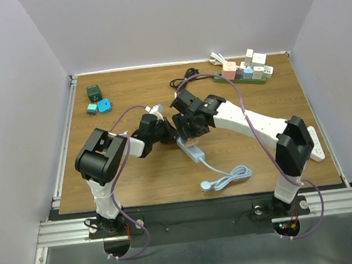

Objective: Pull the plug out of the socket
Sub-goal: Remove the plug from the socket, then place the plug at the center of the board.

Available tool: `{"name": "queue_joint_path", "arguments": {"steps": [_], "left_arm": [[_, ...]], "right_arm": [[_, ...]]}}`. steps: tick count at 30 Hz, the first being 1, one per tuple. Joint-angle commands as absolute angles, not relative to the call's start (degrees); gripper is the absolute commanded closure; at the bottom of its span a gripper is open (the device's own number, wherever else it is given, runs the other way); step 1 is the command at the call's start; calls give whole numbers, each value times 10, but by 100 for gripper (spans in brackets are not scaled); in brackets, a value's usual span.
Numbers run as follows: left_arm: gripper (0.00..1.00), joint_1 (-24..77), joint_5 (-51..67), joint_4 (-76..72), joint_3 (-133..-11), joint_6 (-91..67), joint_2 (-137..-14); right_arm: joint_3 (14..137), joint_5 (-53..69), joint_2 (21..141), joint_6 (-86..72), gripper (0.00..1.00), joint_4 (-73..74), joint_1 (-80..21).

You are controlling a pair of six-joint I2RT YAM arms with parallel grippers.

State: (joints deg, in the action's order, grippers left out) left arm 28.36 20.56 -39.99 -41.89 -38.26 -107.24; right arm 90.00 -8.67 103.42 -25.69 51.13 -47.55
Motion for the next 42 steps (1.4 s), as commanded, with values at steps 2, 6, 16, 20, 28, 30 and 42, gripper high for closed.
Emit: {"name": "queue_joint_path", "arguments": {"steps": [2,6,16,20,28,30,42], "left_arm": [[100,292,185,-187,-374,-345,-1115],[100,292,186,-185,-375,-348,-1106],[100,291,173,-137,-402,-371,-999],[100,290,136,-85,-452,-374,-946],[50,279,42,41,-537,-386,-853],[41,273,24,68,-541,-391,-834],[31,245,11,92,-479,-407,-740]], "right_arm": [[884,-148,981,-275,99,450,-468],[857,-112,1003,-275,100,433,-468],[855,-210,983,-287,100,425,-467],[876,-218,1014,-280,99,425,-457],[998,-169,1154,-251,100,424,-449],[1038,-150,1182,-244,99,424,-448],[1107,-91,1231,-229,17,425,-449]]}}
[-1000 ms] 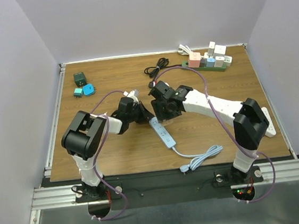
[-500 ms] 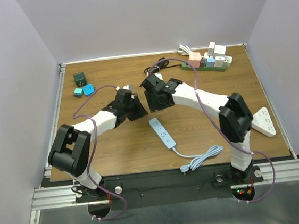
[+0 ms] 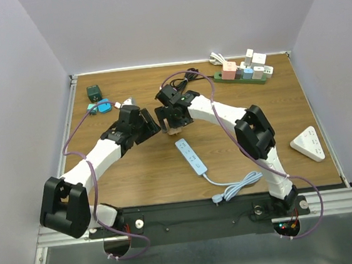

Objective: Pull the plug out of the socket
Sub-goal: Place the plug at the center of the board.

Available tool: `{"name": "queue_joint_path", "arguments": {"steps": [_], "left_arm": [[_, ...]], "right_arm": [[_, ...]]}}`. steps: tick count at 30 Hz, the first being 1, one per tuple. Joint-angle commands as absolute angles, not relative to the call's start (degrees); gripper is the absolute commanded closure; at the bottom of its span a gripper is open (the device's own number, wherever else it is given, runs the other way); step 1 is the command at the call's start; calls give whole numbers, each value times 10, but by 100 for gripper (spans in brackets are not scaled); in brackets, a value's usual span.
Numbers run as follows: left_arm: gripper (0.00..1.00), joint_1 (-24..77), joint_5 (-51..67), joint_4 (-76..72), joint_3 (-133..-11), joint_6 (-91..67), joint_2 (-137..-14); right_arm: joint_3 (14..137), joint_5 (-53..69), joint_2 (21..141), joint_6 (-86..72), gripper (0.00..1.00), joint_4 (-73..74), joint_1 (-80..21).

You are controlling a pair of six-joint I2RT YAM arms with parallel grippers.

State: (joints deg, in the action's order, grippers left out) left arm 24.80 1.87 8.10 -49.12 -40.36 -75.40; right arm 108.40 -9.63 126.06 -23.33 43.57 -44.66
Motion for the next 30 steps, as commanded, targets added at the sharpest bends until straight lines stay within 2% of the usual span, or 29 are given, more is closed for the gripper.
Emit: {"name": "queue_joint_path", "arguments": {"steps": [1,9,19,30], "left_arm": [[31,244,11,90,-481,-406,-742],[30,244,19,90,-540,-394,-798],[30,241,10,101,-591,-383,-851],[29,242,-27,152,-711,-330,-940]], "right_arm": [[1107,-97,1221,-231,1,425,-448],[1036,-166,1094,-250,0,428,-448],[745,-81,969,-230,0,383,-482],[691,-72,1007,-250,0,325,-542]]}}
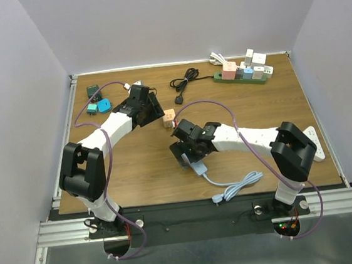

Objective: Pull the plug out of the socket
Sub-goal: Place the plug at the center of the board, then move the socket to the corner of the board.

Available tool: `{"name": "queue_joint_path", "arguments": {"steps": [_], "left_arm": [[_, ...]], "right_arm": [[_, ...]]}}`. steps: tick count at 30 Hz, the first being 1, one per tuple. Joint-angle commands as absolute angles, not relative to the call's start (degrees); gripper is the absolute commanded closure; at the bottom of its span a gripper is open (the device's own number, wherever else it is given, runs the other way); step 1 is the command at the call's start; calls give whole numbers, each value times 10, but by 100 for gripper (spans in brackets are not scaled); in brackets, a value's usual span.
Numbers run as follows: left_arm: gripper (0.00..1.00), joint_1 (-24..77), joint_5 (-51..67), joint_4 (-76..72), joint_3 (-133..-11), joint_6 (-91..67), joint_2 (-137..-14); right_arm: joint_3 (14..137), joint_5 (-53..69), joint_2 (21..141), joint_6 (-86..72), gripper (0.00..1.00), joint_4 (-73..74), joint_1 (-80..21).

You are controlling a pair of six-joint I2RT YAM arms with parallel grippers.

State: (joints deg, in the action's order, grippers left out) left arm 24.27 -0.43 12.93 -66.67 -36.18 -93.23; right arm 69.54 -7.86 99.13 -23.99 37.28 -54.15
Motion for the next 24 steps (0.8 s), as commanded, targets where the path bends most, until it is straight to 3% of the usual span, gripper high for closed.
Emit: {"name": "queue_joint_path", "arguments": {"steps": [1,3,6,9,10,12,24], "left_arm": [[29,242,-26,153,-716,-325,-951],[28,243,-27,163,-737,-313,-968],[27,250,-31,186,-772,-298,-1008],[27,265,-36,192,-793,-279,-1032],[27,272,-40,198,-800,-273,-1044],[26,279,-51,212,-819,-267,-1059],[13,323,-98,257,-886,-233,-1129]], "right_arm": [[689,-72,1014,-252,0,325,-543],[686,-72,1026,-257,1,323,-543],[683,-79,1050,-267,13,323,-543],[676,-86,1057,-280,42,321,-543],[674,-86,1057,-284,56,320,-543],[667,-88,1049,-291,64,316,-543],[656,-90,1040,-305,71,311,-543]]}}
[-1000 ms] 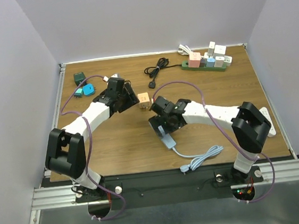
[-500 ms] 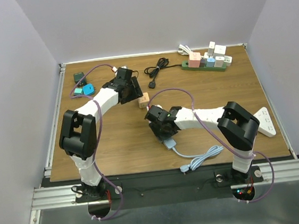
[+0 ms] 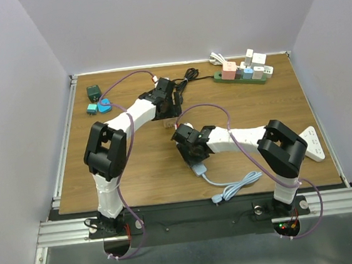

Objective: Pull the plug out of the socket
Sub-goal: Move the socket to the corner of the board.

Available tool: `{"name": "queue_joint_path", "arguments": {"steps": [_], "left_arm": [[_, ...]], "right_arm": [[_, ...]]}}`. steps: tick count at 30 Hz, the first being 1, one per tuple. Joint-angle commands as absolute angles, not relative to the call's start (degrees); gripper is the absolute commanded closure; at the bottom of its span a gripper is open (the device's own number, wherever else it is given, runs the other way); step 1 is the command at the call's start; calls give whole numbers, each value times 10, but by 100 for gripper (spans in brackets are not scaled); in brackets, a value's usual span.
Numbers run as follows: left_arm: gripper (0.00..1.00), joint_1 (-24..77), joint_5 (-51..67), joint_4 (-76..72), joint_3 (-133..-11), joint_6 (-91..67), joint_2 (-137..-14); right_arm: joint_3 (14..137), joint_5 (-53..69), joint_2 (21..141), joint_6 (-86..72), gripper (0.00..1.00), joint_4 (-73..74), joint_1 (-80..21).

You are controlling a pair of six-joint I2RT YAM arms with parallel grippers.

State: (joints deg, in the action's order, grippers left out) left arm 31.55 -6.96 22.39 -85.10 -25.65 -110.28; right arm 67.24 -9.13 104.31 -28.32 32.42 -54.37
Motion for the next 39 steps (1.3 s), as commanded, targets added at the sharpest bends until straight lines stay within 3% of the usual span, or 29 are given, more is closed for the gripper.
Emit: {"name": "queue_joint_path", "arguments": {"steps": [1,7,9,11,12,15,25,39], "left_arm": [[13,324,-99,259,-890,-231,-1135],[13,326,-125,259,-877,-231,-1159],[21,325,-131,250,-873,-228,-1165],[43,319,-129,245,-872,-227,-1171],[67,317,-129,244,-872,-228,-1172],[100,301,-142,244,-872,-226,-1167],[100,149,-152,234,-828,-185,-1136],[100,19,-134,223,-817,-175,-1120]], "right_arm": [[657,-90,1039,-306,71,310,-543],[657,-97,1033,-308,75,311,-543],[657,-103,1033,-314,87,311,-543],[656,-123,1032,-329,100,312,-541],[653,-133,1030,-337,100,314,-538],[640,-146,1021,-357,100,317,-497],[650,-233,996,-360,99,369,-161],[816,-328,1136,-330,97,443,149]]}}
